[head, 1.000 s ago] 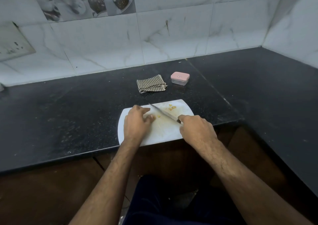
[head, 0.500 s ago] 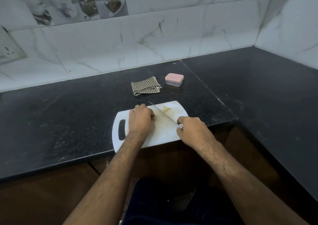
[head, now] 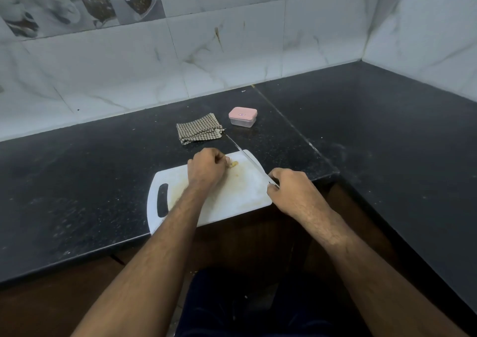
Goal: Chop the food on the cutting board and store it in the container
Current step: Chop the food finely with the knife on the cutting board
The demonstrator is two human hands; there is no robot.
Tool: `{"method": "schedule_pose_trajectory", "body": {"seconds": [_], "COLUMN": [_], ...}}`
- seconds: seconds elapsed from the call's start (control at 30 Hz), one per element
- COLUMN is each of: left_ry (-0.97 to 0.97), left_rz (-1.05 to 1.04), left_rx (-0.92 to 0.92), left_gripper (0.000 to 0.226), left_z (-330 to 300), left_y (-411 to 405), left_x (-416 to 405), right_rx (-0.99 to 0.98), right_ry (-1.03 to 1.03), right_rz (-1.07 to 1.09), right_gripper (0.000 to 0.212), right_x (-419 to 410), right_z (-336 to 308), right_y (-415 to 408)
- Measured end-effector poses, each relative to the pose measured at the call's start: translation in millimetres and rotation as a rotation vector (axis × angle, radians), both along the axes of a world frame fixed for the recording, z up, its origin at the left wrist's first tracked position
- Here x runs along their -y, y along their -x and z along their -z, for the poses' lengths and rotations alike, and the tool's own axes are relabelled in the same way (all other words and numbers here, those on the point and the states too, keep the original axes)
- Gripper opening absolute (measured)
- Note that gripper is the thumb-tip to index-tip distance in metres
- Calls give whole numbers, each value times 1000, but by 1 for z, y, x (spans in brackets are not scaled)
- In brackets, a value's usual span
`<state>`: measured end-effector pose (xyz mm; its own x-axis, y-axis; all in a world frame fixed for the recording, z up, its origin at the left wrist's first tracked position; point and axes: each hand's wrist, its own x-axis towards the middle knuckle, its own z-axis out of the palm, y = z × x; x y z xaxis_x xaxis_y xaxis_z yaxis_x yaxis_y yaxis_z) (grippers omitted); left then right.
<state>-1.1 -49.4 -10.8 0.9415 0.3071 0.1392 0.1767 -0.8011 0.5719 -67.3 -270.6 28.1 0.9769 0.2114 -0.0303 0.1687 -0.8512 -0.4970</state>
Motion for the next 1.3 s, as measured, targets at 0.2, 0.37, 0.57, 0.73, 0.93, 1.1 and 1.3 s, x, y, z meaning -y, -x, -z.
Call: {"method": "schedule_pose_trajectory", "body": {"seconds": [0.2, 0.37, 0.57, 0.73, 0.93, 1.1, 1.3], "left_ry": [-54, 138, 146, 90, 143, 397, 295], "left_rz": [55, -28, -71, -40, -17, -12, 9], "left_rx": [59, 137, 70, 66, 137, 188, 167], "left_gripper": [24, 20, 28, 32, 18, 23, 16], "left_z": [0, 2, 7, 15, 25, 30, 38], "left_y": [17, 48, 84, 86, 84, 85, 78], "left_x": [-9, -36, -54, -52, -52, -56, -60], "right_rx": [-14, -13, -12, -38, -58, -64, -67], "right_ry": [27, 29, 34, 42, 59, 75, 107], "right_rz": [-27, -81, -130, -135, -125, -123, -125], "right_gripper": [28, 25, 30, 26, 27, 28, 26], "right_x": [-14, -31, -52, -66, -72, -79, -95], "right_z": [2, 6, 7, 9, 8, 7, 8], "right_y": [3, 11, 22, 26, 26, 25, 22]}}
